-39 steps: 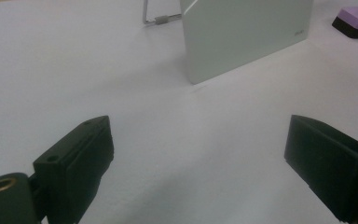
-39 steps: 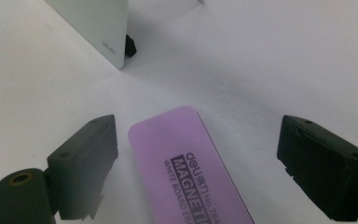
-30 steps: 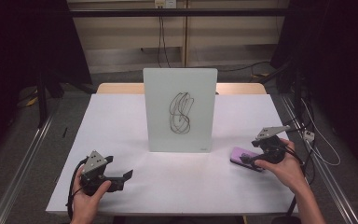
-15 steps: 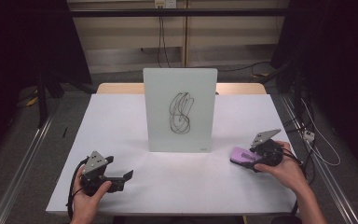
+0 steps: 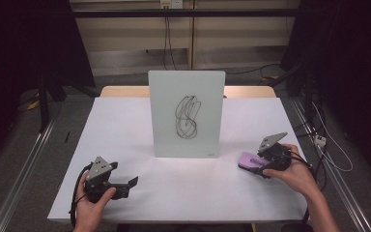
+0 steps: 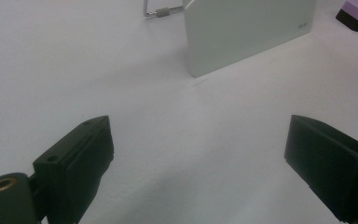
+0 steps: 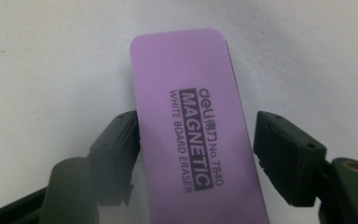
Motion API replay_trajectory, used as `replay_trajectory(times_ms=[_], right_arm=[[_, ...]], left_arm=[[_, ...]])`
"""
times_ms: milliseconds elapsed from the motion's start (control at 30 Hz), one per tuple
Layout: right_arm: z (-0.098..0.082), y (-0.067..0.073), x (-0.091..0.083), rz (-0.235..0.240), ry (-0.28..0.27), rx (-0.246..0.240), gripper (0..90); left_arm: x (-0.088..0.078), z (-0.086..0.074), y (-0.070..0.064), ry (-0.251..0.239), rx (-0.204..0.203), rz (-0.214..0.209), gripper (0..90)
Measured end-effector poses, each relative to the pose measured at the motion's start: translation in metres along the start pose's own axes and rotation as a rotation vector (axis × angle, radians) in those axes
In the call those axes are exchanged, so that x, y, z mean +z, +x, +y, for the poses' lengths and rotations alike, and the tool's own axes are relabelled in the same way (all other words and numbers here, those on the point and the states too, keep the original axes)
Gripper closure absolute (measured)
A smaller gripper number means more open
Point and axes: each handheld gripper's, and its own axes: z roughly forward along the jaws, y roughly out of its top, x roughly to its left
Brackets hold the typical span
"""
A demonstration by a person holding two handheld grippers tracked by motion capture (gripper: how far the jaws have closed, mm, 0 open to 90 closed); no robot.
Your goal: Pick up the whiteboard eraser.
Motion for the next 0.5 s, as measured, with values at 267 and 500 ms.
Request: replay_trajectory(times_ms=[267,500], right_arm=[[0.006,0.0024,-0.0017,0.01,0.043,-0.028,39.9],[0.0082,0.0051,-0.0074,0.017,0.033,0.002,40.7]], left_arm=[[-0.001,-0.0002,0.0,0.001,-0.001,0.006,7.7],[-0.0024,-0.0005,0.0014,0.004,-0.005,0.001,7.4]])
